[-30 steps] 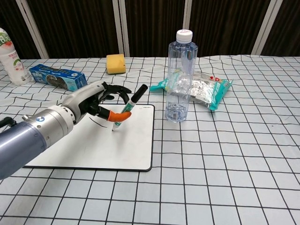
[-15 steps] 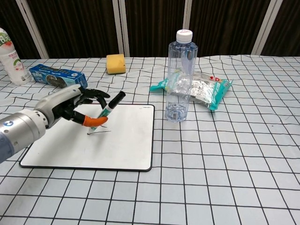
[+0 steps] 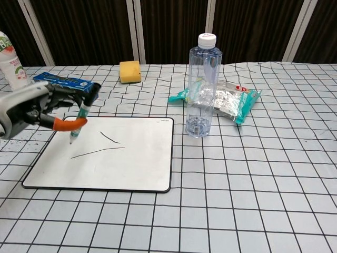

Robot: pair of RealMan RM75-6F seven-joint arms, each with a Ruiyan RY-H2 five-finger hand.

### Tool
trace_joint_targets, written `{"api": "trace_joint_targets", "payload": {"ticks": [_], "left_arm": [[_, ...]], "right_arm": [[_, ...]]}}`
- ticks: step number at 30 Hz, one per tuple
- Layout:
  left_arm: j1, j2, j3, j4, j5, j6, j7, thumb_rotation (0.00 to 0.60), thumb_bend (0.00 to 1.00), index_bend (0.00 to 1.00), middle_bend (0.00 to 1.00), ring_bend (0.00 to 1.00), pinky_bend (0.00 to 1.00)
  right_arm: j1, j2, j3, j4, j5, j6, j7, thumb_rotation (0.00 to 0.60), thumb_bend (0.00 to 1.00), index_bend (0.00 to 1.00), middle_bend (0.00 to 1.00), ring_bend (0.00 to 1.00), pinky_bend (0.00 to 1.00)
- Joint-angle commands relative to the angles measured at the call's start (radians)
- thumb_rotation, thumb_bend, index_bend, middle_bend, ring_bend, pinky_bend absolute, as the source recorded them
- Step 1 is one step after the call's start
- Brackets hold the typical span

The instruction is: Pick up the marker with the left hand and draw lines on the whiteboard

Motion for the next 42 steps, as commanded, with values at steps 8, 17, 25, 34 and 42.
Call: {"api": "trace_joint_targets", "payload": {"ticks": [8, 17, 25, 34, 42], "left_arm": [[-0.004, 0.143, -0.060, 0.003, 0.096, 0.079, 0.069, 0.600, 0.54, 0.68, 0.14, 0.00, 0.03], [-0.049, 0.184, 0.001, 0.111, 0.046, -0.040, 0.374, 0.600, 0.53, 0.67, 0.13, 0.00, 0.03], [-0.068, 0.095, 0.035, 0.241, -0.073, -0.106, 0.608, 0.600, 0.49, 0.65, 0.13, 0.00, 0.03], [-0.085, 0.025, 0.024, 0.318, -0.137, -0.129, 0.647, 0.600, 0.33, 0.57, 0.04, 0.00, 0.00], [-0.053, 0.076, 0.016, 0.236, -0.206, -0.128, 0.649, 0.600, 0.15, 0.33, 0.00, 0.00, 0.00]], "right_arm": [[0.001, -0.001, 0.001, 0.000, 0.008, -0.006, 0.000, 0.600, 0.35, 0.00, 0.00, 0.00, 0.00], [0.001, 0.000, 0.000, -0.007, 0.012, -0.010, -0.008, 0.600, 0.35, 0.00, 0.00, 0.00, 0.00], [-0.001, 0.001, -0.001, -0.009, 0.012, -0.009, -0.008, 0.600, 0.35, 0.00, 0.00, 0.00, 0.00], [-0.001, 0.000, 0.001, -0.009, 0.015, -0.010, -0.008, 0.600, 0.35, 0.00, 0.00, 0.00, 0.00], [-0.001, 0.001, -0.002, -0.007, 0.009, -0.009, -0.007, 0.600, 0.35, 0.00, 0.00, 0.00, 0.00]]}}
